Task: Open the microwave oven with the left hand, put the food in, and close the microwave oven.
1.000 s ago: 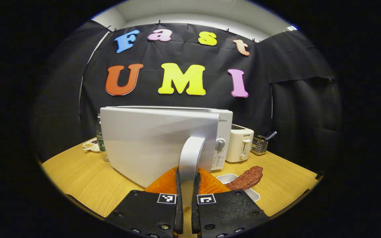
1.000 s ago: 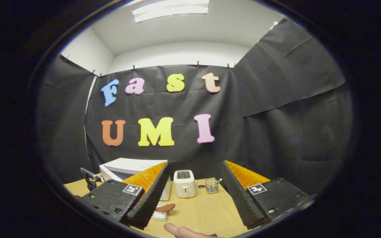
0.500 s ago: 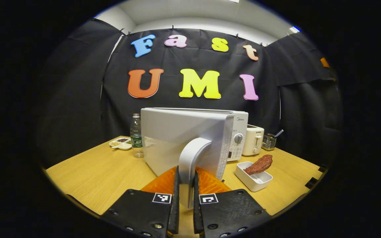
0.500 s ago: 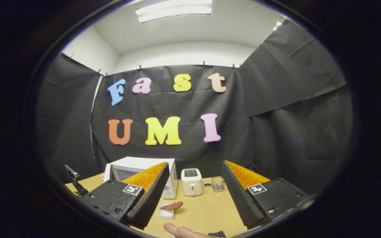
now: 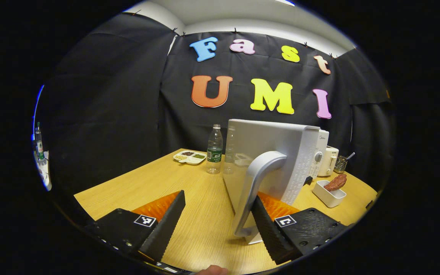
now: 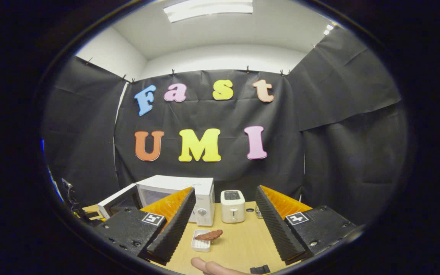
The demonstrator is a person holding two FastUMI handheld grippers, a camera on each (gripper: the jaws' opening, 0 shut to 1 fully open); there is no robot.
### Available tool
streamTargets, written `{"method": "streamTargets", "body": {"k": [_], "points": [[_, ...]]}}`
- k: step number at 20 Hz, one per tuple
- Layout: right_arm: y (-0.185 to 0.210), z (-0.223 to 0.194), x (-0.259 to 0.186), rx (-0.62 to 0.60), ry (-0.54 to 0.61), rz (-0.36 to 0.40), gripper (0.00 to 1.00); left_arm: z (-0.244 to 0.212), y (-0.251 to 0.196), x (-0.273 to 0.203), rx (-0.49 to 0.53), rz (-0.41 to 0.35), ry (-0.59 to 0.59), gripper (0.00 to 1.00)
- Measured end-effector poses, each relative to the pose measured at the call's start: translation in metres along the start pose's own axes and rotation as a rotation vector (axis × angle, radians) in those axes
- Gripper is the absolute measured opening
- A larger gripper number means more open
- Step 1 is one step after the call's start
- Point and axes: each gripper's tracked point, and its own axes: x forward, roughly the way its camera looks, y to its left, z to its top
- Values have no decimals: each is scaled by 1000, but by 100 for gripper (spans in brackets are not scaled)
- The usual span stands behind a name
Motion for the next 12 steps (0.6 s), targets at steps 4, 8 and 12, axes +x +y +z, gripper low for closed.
{"method": "streamTargets", "body": {"k": [4, 8, 12], "points": [[8, -17, 11, -7, 44, 9, 100, 10, -3, -4, 54, -72, -46, 98], [13, -28, 18, 9, 89, 17, 100, 6, 8, -6, -19, -93, -52, 97], [14, -31, 19, 15, 104, 16, 100, 6, 39, -14, -23, -36, -45, 97]]}}
